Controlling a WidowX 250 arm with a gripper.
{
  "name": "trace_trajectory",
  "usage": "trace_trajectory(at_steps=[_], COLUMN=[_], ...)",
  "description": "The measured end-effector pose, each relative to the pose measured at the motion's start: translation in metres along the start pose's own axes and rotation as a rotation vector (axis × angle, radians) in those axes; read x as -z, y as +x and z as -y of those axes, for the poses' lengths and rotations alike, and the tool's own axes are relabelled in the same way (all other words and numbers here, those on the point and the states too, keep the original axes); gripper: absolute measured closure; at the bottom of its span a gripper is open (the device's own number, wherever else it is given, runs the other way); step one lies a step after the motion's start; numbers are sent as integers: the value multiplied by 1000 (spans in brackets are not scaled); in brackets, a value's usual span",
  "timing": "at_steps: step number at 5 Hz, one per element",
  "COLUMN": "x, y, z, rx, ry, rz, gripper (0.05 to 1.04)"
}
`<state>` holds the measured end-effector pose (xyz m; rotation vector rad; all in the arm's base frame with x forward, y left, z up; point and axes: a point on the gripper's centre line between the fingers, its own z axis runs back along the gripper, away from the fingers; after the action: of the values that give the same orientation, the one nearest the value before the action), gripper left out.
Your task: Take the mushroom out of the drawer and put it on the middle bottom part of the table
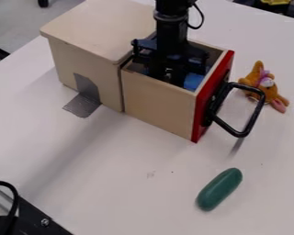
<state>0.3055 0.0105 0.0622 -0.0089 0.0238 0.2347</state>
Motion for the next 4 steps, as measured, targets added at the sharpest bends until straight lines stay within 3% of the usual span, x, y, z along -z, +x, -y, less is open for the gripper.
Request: trace_trajectory(at_steps=[1,2,3,4], x=[-25,-62,-81,-78], y=[3,4,-1,-4], z=[2,8,8,8], rx=[4,12,10,12], ry=[-17,-42,-54,-54], rz=[53,146,188,177], gripper=[934,1029,1018,883])
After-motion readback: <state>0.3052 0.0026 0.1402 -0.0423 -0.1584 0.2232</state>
